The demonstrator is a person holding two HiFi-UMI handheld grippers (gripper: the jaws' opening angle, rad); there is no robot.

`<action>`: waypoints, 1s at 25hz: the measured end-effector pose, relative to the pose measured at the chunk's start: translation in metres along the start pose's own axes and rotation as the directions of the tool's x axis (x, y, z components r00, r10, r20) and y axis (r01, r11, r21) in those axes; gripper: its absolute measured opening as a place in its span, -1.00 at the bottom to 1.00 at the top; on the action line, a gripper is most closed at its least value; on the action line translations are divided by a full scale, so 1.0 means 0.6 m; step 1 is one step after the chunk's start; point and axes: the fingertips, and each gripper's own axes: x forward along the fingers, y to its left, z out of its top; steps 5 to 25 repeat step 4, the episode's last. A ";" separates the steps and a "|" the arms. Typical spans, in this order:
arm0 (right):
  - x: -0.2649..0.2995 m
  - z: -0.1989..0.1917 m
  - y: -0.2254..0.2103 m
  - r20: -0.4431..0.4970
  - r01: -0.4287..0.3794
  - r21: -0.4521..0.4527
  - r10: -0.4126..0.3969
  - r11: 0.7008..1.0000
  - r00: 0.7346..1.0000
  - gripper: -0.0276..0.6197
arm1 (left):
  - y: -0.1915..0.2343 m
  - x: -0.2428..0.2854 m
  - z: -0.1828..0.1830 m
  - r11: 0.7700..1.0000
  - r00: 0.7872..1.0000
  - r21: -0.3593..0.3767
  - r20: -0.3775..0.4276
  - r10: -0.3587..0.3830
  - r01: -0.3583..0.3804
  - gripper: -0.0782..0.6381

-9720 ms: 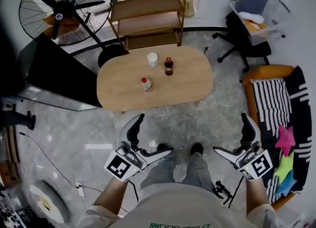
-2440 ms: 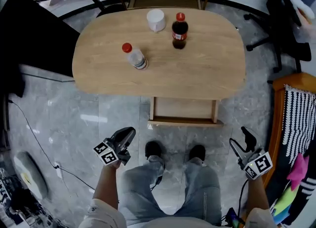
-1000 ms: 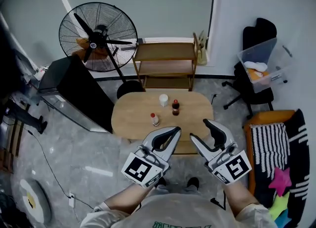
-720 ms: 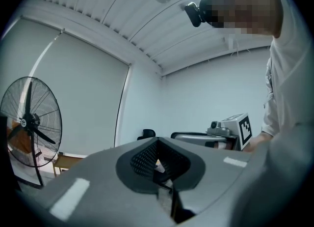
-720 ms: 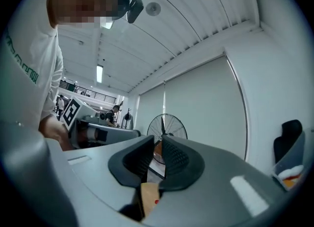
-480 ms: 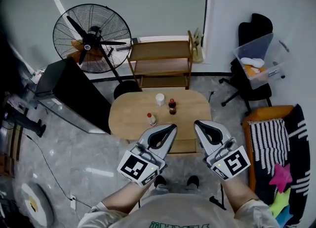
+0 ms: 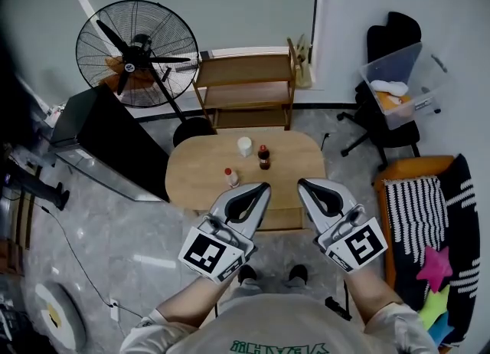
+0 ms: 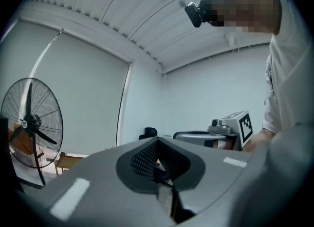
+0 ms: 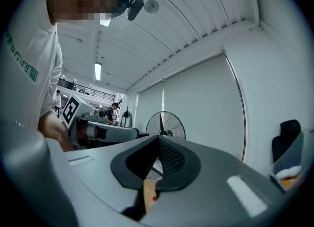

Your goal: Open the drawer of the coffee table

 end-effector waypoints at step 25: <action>0.000 -0.002 0.002 0.002 -0.004 -0.004 0.004 1.000 1.000 -0.90 | 0.003 -0.001 -0.007 1.000 1.000 0.003 -0.001 0.008 -0.008 -0.78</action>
